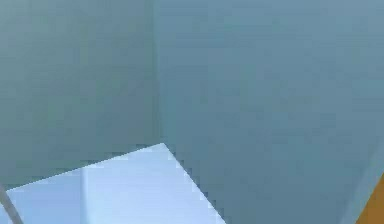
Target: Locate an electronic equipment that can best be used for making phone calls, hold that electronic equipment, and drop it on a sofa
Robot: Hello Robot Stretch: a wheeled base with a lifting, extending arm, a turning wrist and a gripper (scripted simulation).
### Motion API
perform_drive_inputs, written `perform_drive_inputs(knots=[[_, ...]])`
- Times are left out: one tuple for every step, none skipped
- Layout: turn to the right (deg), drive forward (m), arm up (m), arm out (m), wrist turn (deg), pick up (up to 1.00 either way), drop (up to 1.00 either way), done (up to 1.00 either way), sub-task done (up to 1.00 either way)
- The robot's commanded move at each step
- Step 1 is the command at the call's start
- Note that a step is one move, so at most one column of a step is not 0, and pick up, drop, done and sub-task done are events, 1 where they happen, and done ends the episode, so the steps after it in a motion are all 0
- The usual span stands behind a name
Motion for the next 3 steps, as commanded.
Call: perform_drive_inputs(knots=[[45.0, 0.00, 0.00, 0.00, 0.0, 0.00, 0.00, 0.00, 0.00], [45.0, 0.00, 0.00, 0.00, 0.0, 0.00, 0.00, 0.00, 0.00], [45.0, 0.00, 0.00, 0.00, 0.0, 0.00, 0.00, 0.00, 0.00]])
